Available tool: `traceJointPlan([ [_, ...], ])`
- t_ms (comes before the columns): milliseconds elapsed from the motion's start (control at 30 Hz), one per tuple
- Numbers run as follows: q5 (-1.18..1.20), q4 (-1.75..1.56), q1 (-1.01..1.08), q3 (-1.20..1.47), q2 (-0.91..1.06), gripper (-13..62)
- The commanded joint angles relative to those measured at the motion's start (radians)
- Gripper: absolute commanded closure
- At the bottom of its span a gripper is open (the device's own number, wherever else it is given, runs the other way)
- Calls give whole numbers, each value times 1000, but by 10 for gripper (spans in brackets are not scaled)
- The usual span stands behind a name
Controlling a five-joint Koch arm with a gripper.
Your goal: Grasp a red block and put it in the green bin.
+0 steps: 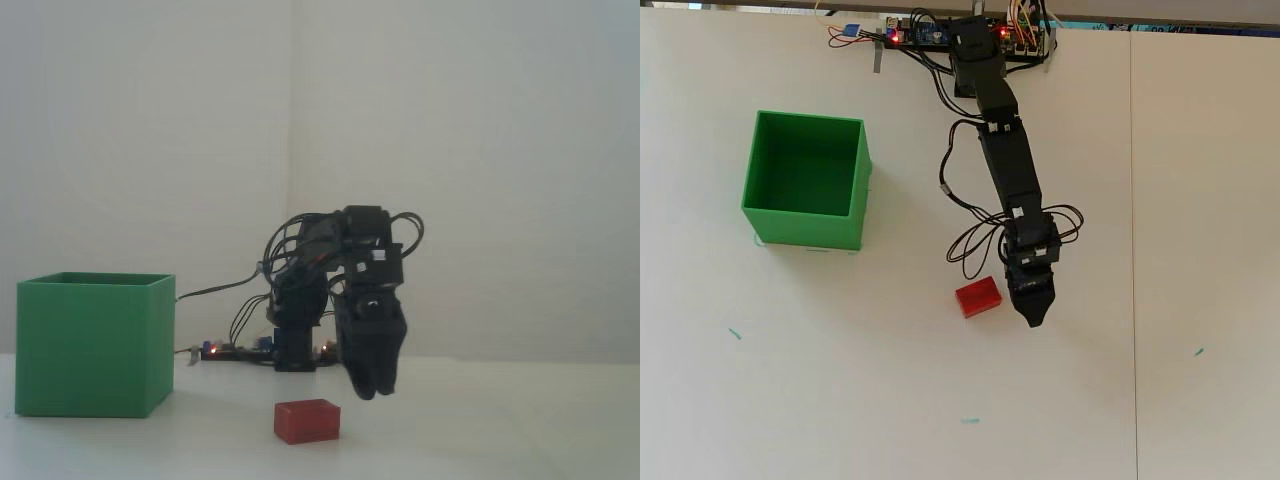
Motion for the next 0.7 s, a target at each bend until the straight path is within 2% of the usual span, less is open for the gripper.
traceJointPlan([
  [0,-2,-12,9,-66,18,162],
  [400,5,12,-143,-64,20,161],
  [667,5,41,-18,-63,20,161],
])
